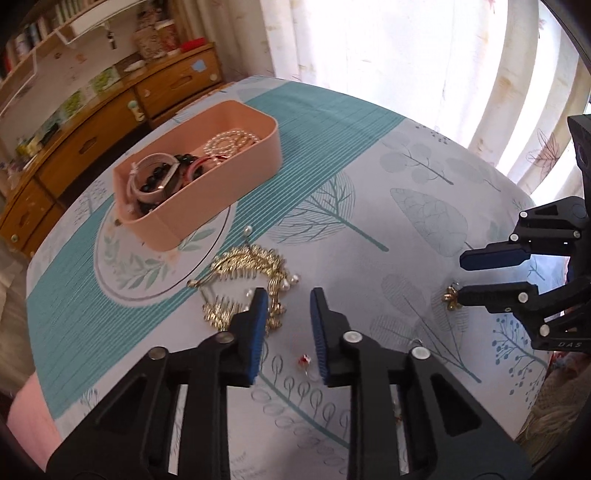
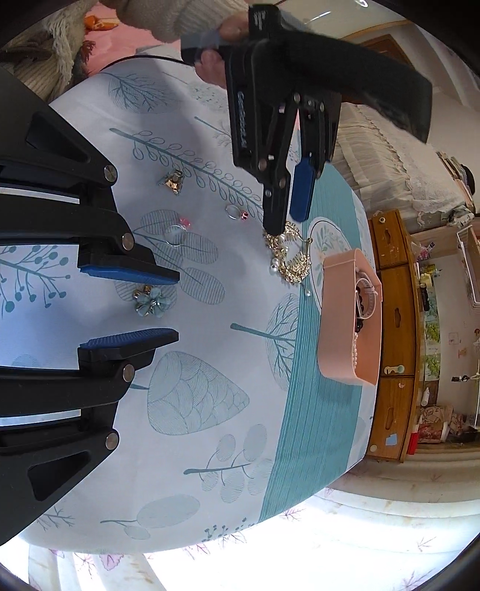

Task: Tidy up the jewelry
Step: 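Grasp the gold leaf hair comb with the left tool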

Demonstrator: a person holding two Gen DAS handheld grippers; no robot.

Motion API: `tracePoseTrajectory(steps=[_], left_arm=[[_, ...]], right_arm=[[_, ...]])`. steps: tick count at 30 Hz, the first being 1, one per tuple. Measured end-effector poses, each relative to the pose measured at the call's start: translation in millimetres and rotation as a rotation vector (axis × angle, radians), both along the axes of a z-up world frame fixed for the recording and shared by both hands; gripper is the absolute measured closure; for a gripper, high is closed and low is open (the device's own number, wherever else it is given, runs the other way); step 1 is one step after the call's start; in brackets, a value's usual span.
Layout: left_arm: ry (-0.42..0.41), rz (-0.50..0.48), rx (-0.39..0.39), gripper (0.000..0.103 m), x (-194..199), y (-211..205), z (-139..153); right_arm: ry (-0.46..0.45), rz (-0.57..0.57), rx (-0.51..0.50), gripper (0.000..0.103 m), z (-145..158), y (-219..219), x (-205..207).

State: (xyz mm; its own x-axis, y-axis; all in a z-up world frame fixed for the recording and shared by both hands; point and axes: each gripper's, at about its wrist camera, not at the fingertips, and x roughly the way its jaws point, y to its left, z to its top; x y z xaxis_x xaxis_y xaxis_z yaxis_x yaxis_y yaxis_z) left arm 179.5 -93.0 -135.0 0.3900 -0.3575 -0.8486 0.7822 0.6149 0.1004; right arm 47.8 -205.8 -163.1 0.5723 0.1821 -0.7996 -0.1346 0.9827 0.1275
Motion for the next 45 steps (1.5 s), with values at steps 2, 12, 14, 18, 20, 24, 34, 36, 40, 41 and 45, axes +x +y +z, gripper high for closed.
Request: tracePoseTrajectory(steps=[2, 12, 14, 18, 20, 24, 34, 36, 40, 41, 45], left_arm=[[0.007, -0.018, 0.015, 0.09, 8, -7, -3], [0.012, -0.102, 0.08, 0.092, 14, -16, -12], [0.023, -0.108, 0.088, 0.092, 16, -15, -12], [0.032, -0.1, 0.111, 0.092, 22, -11, -15], [0.035, -0.106, 0.123, 0.092, 24, -10, -18], [0.032, -0.126, 0.138, 0.092, 21, -14, -23], [0.055, -0.115, 0.133, 0.092, 31, -23, -23], [0.059, -0.103, 0.122, 0.093, 33, -22, -23], [0.043, -0.037, 0.085, 0.097, 35, -17, -18], [0.04, -0.024, 0.076, 0.097, 35, -16, -15], [0.006, 0.009, 0.023, 0.097, 21, -5, 3]], right_arm=[[-0.004, -0.007, 0.023, 0.079, -1, -5, 1], [-0.023, -0.018, 0.051, 0.079, 1, -15, -1], [-0.026, -0.019, 0.059, 0.079, 1, -16, -2], [-0.034, -0.014, 0.064, 0.079, 3, -17, -3], [-0.037, -0.011, 0.065, 0.079, 4, -16, -5], [-0.045, -0.006, 0.061, 0.079, 5, -14, -6], [-0.051, 0.006, 0.065, 0.079, 6, -11, -8], [-0.056, 0.016, 0.061, 0.079, 7, -8, -9], [-0.058, 0.022, 0.061, 0.079, 7, -6, -10], [-0.058, 0.021, 0.062, 0.079, 8, -6, -10], [-0.064, 0.033, 0.064, 0.079, 10, -4, -10]])
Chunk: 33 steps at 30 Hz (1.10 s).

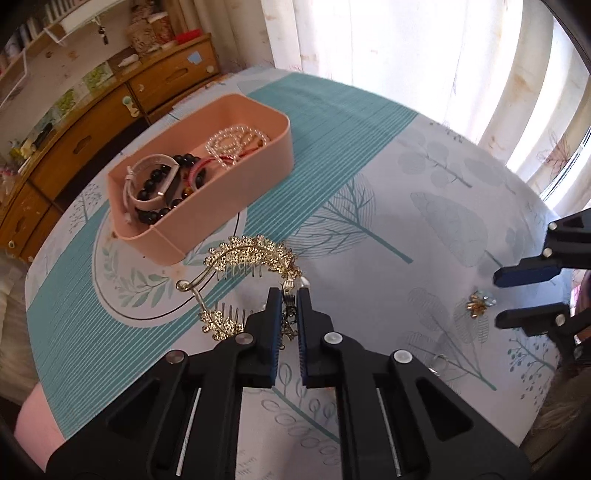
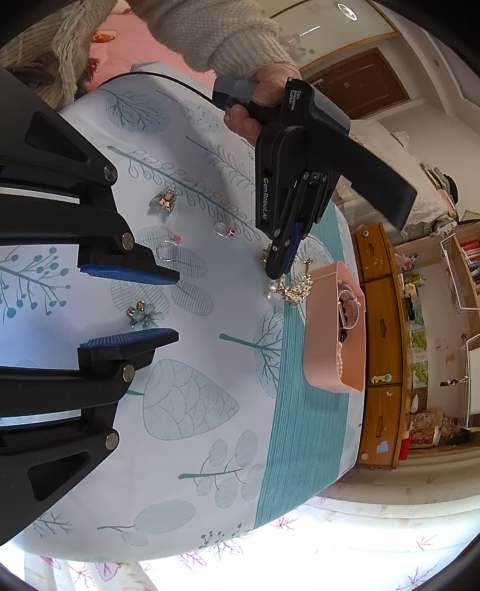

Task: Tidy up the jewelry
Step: 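Grasp the gold leaf hair comb with the left tool, then lift the hair comb with the left tool while the right tool grasps the red-stone ring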

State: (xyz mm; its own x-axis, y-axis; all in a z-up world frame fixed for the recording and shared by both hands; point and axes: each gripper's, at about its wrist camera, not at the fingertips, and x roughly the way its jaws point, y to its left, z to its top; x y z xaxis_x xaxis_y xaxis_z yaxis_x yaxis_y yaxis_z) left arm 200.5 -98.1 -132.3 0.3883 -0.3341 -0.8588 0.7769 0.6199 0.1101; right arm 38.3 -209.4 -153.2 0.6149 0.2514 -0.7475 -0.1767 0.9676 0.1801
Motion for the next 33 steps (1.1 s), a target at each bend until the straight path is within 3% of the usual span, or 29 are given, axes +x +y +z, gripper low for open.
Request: tracePoseTrajectory(steps=[4, 13, 23, 33], left_arm=[[-0.045, 0.045, -0.043, 0.097, -18, 14, 22], [-0.114, 0.262, -0.136, 0.097, -70, 75, 61], [-0.09, 0.493, -0.199, 0.097, -114, 138, 48], [-0.044, 0.524, -0.214, 0.097, -131, 152, 23]], right_arm=[[-0.009, 0.042, 0.005, 0.079, 2, 7, 0], [0.031, 0.143, 0.027, 0.079, -5, 39, 10], [0.041, 0.169, 0.065, 0.079, 7, 59, 48], [0.124, 0.133, 0.092, 0.079, 2, 64, 82]])
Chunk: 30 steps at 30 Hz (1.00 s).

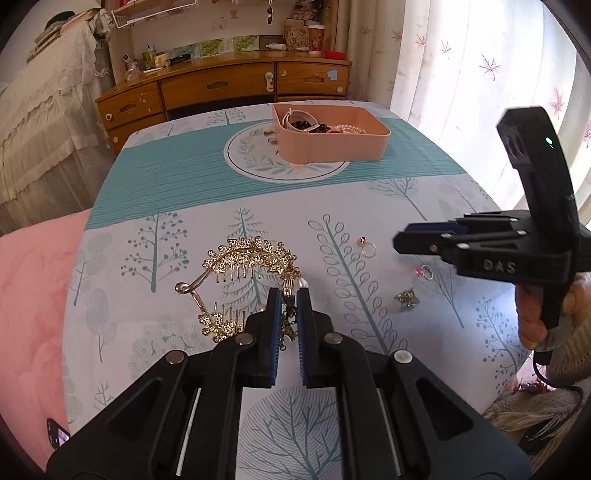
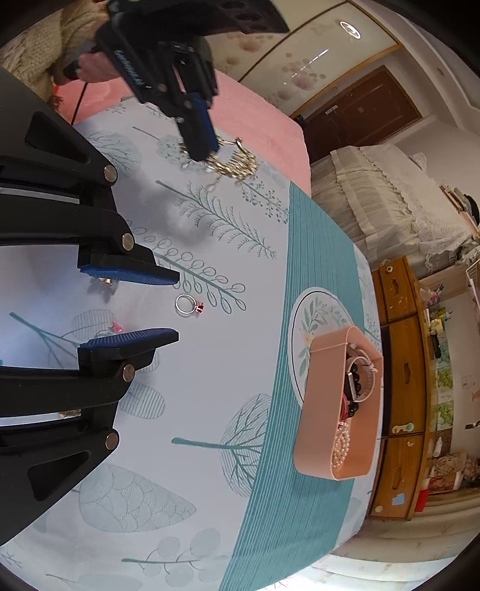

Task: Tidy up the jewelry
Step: 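Lift the hair comb with the left tool while the right tool grasps the red-stone ring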

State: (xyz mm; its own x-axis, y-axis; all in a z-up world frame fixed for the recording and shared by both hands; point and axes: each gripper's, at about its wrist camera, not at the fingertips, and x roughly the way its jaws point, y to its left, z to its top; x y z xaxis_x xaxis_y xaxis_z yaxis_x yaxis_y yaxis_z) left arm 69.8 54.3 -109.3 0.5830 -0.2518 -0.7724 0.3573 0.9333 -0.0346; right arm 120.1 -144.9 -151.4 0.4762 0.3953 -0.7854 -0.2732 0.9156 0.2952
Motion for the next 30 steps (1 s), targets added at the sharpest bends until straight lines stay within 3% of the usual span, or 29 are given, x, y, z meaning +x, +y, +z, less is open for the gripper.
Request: tracePoseTrajectory(steps=[5, 14, 22, 26, 30], left_arm=[[0.008, -0.004, -0.011, 0.097, 0, 3, -4], [0.016, 0.004, -0.035, 0.097, 6, 13, -9], [0.022, 0.002, -0.04, 0.097, 8, 15, -13], [0.022, -0.003, -0.044, 0.097, 11, 15, -9], [0.014, -0.021, -0.051, 0.097, 21, 12, 2]], right_arm=[[0.016, -0.014, 0.001, 0.079, -8, 17, 20], [0.026, -0.06, -0.101, 0.079, -23, 43, 41], [-0.005, -0.076, -0.192, 0.095, -29, 53, 44], [-0.01, -0.083, -0.169, 0.095, -25, 49, 41], [-0.02, -0.102, -0.072, 0.095, -3, 30, 43]])
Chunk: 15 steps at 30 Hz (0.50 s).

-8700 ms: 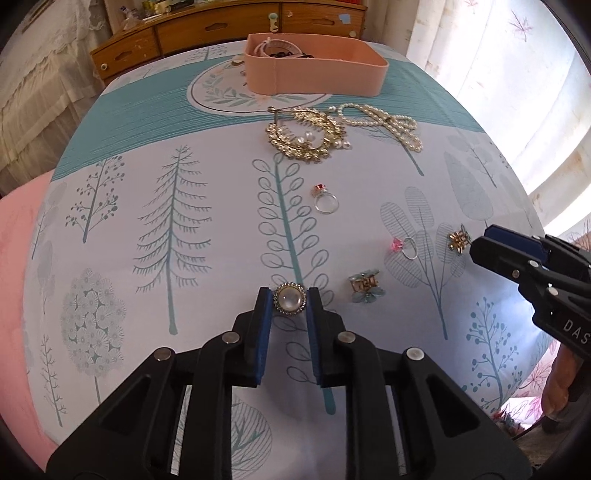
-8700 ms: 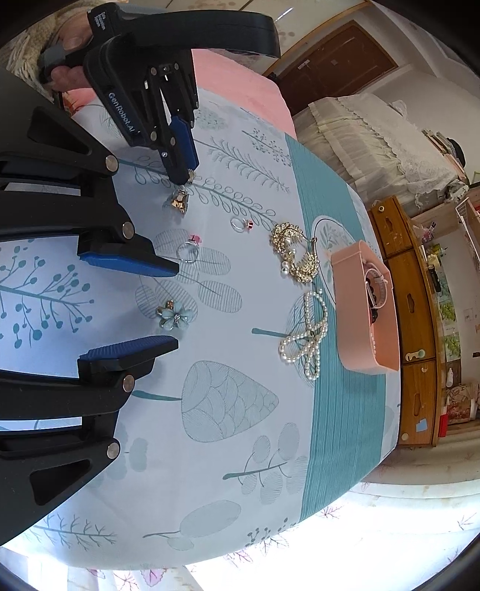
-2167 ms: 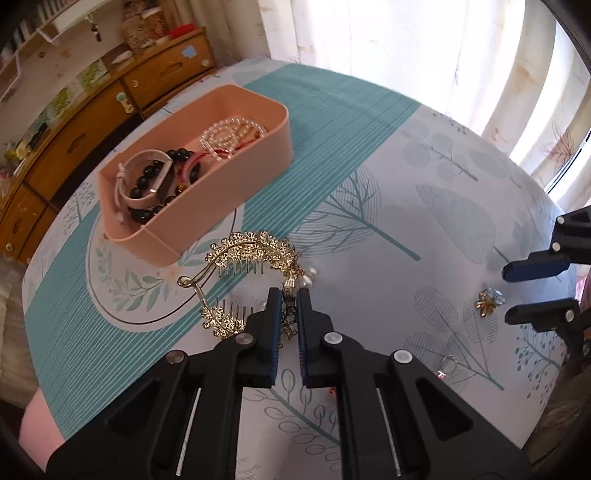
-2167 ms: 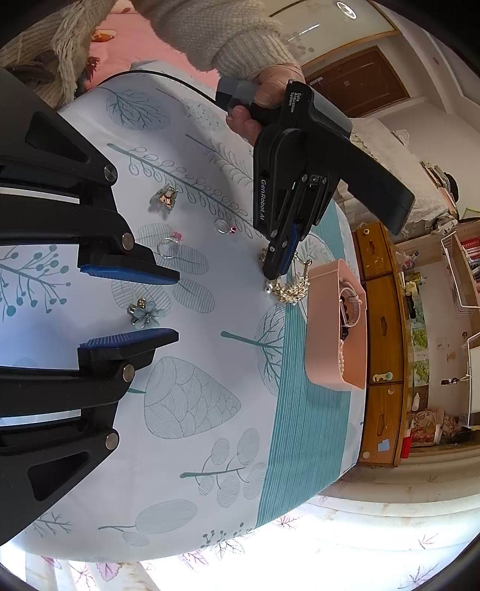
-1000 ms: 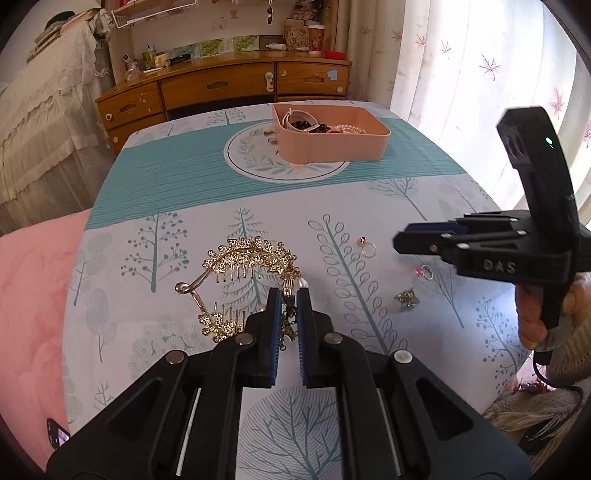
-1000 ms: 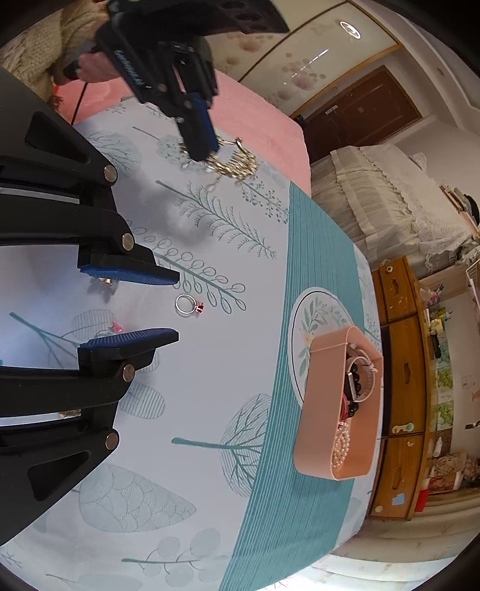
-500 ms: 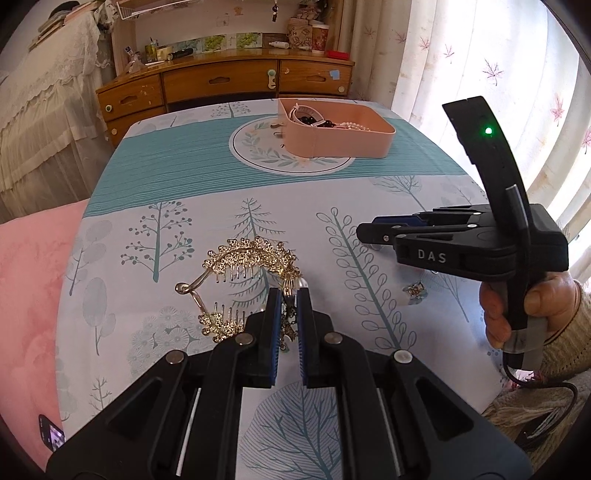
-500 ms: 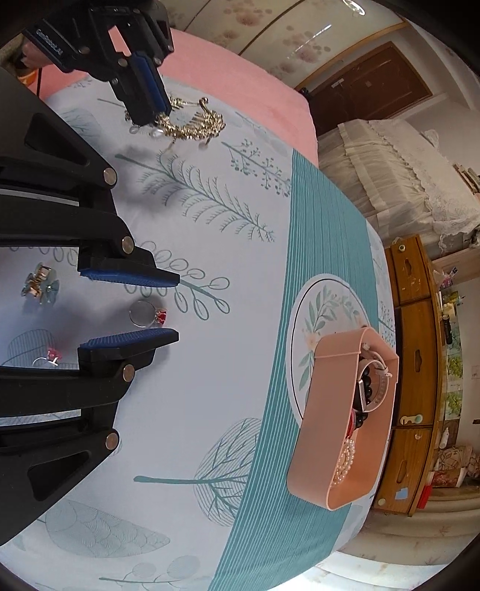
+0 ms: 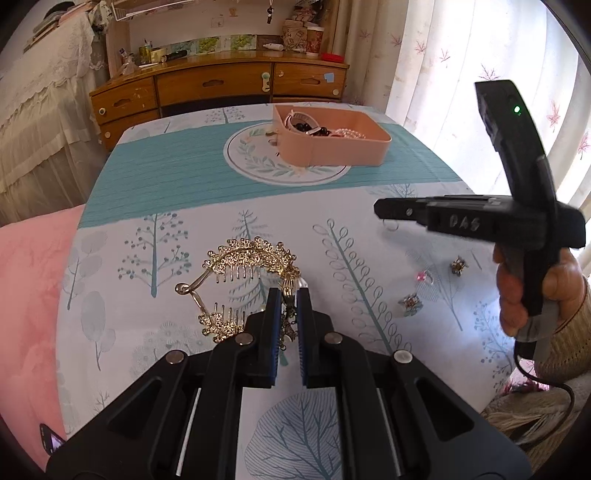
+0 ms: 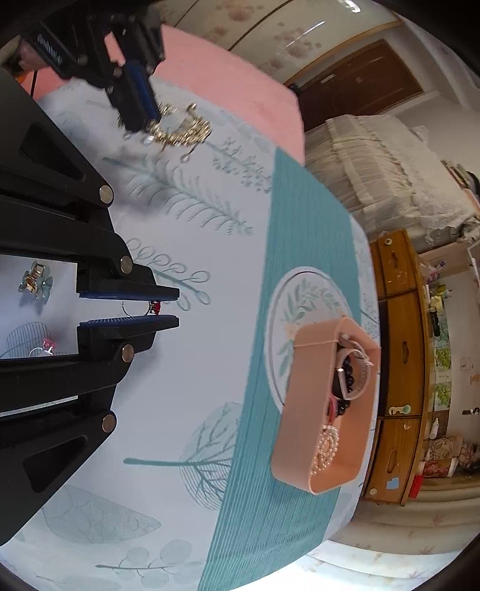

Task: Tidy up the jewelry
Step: 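Lift the hair comb with the left tool while the right tool grasps the red-stone ring, then carry the hair comb and red-stone ring into the pink box and open both tools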

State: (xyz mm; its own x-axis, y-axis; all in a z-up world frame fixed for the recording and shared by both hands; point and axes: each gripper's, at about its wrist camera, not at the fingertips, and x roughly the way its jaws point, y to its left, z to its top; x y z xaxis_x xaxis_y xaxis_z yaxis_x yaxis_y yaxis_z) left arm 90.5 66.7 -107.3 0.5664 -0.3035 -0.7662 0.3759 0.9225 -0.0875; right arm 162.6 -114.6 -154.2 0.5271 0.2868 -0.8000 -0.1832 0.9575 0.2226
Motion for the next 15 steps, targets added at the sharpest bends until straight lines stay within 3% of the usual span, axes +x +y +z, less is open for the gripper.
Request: tracePoseTrajectory(steps=[6, 15], left_arm=[[-0.075, -0.042, 0.019, 0.097, 26, -18, 36], [-0.239, -0.068, 0.034, 0.097, 97, -69, 96]], right_arm=[[-0.029, -0.048, 0.14, 0.095, 43, -38, 14], [-0.171, -0.131, 0.097, 0.095, 101, -76, 50]])
